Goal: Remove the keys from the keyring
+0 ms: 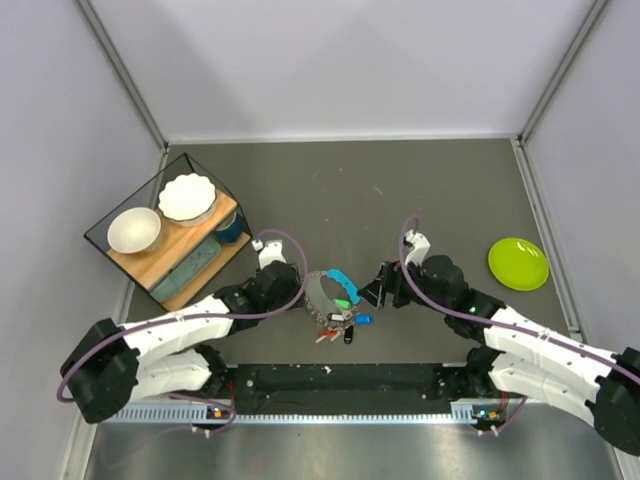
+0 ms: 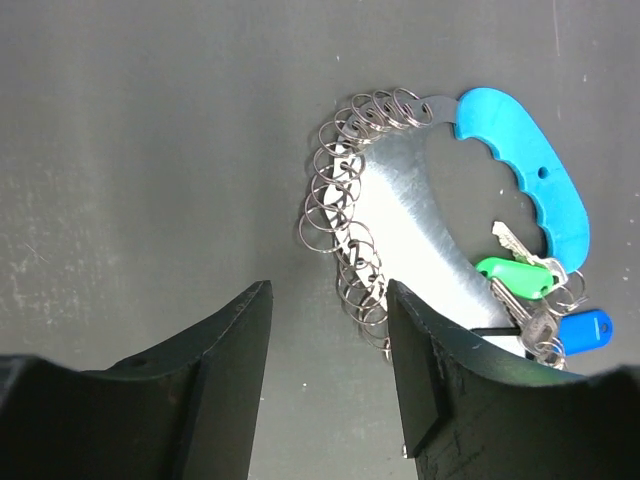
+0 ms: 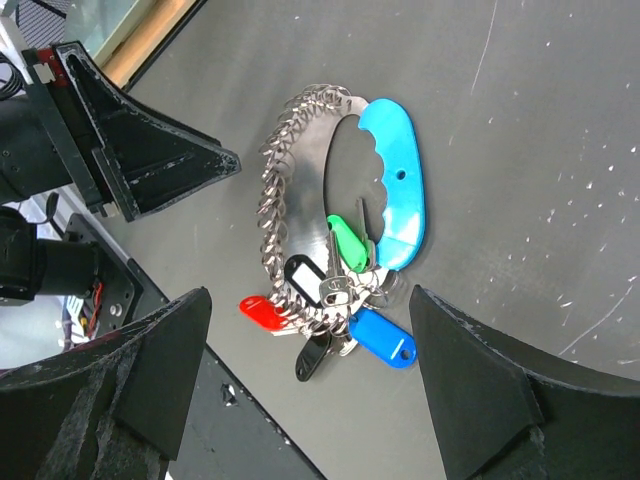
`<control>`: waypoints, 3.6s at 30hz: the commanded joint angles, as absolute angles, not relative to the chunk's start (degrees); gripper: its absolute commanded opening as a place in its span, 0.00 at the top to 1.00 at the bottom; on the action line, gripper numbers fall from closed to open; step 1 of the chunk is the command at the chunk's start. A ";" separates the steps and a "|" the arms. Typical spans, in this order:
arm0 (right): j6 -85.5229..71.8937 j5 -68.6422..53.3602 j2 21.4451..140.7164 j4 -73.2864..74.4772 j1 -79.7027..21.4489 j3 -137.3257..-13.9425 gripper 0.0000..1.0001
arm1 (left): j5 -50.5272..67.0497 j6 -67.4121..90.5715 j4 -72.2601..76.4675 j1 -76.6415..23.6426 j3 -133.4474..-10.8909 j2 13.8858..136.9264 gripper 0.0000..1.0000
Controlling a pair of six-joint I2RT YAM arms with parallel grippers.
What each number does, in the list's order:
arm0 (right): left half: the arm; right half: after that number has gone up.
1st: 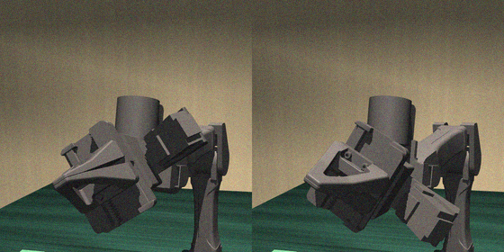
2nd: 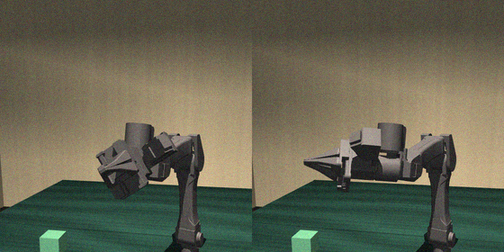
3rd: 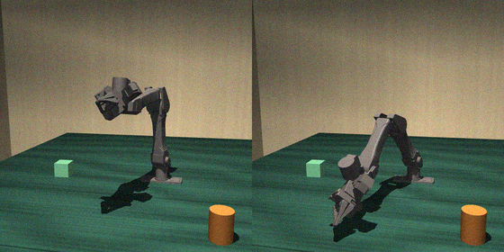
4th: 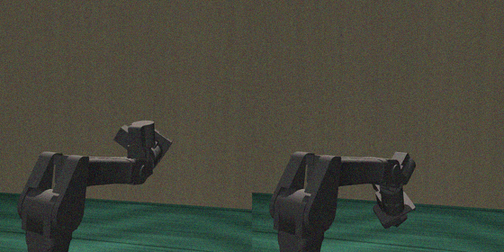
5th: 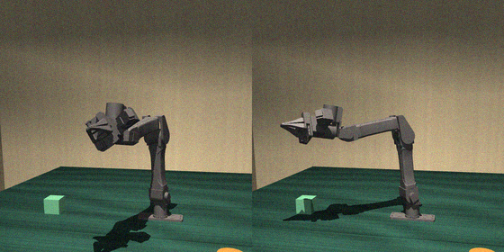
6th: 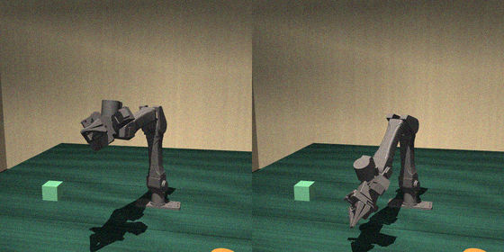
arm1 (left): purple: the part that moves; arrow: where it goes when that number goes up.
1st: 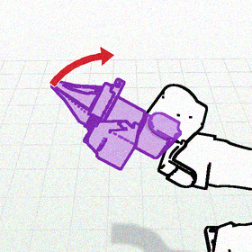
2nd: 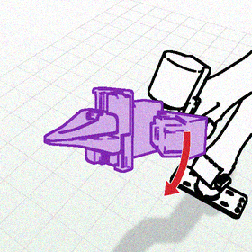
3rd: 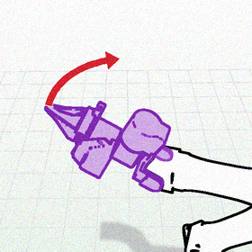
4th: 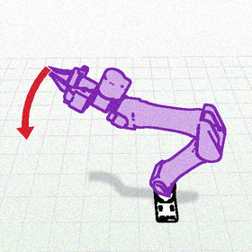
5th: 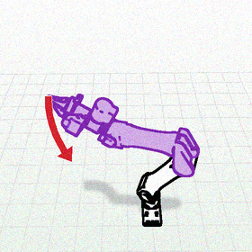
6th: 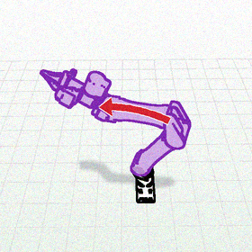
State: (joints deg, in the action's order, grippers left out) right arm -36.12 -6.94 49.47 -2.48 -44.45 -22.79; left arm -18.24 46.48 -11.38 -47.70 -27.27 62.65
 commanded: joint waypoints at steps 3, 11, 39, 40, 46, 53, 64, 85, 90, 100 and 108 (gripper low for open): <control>-35.16 -5.36 47.90 -4.57 -44.21 -22.68 0.19 | -21.53 41.75 -13.80 -48.34 -32.08 66.96 0.46; -34.89 -4.04 46.85 -4.48 -44.30 -21.88 0.19 | -21.09 38.67 -10.55 -49.75 -32.96 71.63 0.45; -33.84 -3.25 46.06 -4.57 -44.30 -21.27 0.20 | -23.73 37.53 -11.07 -53.17 -39.28 76.10 0.49; -33.84 -3.25 45.88 -4.48 -44.30 -21.18 0.20 | -23.82 37.44 -11.07 -53.43 -39.72 76.90 0.49; -33.66 -2.90 45.00 -3.78 -44.30 -21.01 0.21 | -25.39 37.18 -13.26 -53.96 -42.54 82.88 0.51; -33.22 -1.85 44.21 -3.16 -44.21 -20.66 0.22 | -26.89 37.88 -13.97 -54.32 -41.92 84.55 0.54; -35.24 -2.28 44.38 -4.92 -44.30 -19.25 0.22 | -24.53 37.71 -13.45 -54.40 -42.80 87.27 0.79; -39.56 -8.25 43.77 -21.18 -44.21 -10.37 0.09 | -13.27 33.13 -2.99 -54.40 -33.93 63.47 1.00; -33.76 -10.46 43.42 -19.26 -44.30 -12.30 0.14 | -13.71 33.49 -6.67 -54.40 -36.21 62.14 1.00; -30.69 -13.53 43.94 -22.24 -44.65 -13.53 0.15 | -11.51 31.46 -4.83 -54.40 -36.03 59.33 1.00; -29.09 -23.98 52.46 -31.95 -45.18 -16.08 0.11 | -9.14 29.27 -0.88 -54.40 -35.07 57.83 1.00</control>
State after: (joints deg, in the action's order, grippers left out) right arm -30.26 -16.23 48.71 -20.69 -44.84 -13.37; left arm -10.70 30.85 -7.33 -54.13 -34.39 60.12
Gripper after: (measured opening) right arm 0.880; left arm 0.017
